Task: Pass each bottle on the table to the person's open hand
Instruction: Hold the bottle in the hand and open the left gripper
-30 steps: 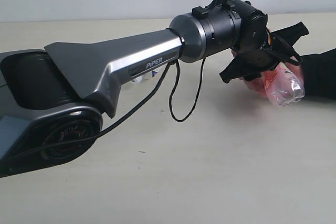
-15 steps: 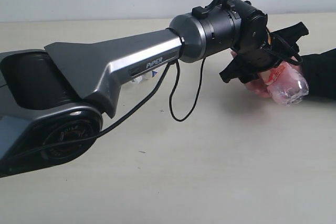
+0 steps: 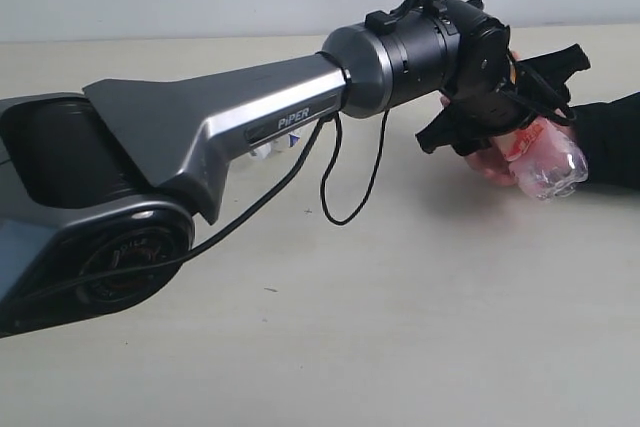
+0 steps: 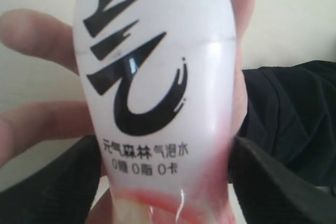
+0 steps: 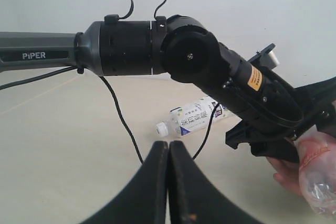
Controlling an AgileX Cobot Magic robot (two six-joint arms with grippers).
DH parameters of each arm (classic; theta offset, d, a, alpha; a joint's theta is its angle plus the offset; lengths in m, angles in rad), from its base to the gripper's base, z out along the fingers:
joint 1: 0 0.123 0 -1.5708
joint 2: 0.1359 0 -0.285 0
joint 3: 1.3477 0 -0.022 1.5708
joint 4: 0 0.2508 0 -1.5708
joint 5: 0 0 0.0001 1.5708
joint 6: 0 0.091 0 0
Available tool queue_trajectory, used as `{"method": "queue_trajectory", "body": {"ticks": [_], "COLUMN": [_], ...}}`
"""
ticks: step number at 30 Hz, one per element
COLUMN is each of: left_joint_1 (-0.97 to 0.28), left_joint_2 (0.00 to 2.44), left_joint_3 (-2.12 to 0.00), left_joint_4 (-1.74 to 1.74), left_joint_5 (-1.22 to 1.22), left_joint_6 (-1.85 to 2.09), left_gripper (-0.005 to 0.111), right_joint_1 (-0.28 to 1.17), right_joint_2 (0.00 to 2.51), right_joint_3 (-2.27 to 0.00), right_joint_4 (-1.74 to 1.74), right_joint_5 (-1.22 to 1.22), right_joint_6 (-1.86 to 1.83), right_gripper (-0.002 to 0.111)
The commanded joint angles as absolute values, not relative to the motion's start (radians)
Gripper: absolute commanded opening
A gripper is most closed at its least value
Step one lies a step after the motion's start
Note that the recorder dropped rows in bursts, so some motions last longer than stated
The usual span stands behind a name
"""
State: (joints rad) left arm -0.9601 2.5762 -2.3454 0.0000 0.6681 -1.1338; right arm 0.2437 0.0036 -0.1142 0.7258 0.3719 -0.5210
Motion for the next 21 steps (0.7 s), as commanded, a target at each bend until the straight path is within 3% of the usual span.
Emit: {"method": "queue_trajectory", "body": {"ticks": [1,11,14,21], "left_joint_1": [-0.957,-0.957,-0.957,-0.957], "left_joint_2": [2.526,2.441,2.424,2.344], "left_joint_3": [-2.349,-2.349,-2.349,-2.349], "left_joint_4": [0.013,0.015,0.041,0.169], "left_joint_5": [0.712,0.851,0.930,1.072], "left_joint_6": [-1.113,-1.108,-1.130,-1.130], "left_gripper": [0.068,0.068,0.063,0.000], "right_joint_1": [0.245,0.245,0.245,0.245], "right_joint_2": [0.000,0.000,0.000,0.000], "right_joint_3": [-0.120,-0.120,-0.120,-0.120], "right_joint_4": [0.726,0.726,0.726,0.726], "right_joint_5": [0.372,0.372,0.372,0.372], "right_joint_6": [-0.521,-0.521,-0.521,-0.521], "right_gripper": [0.000,0.000,0.000,0.000]}}
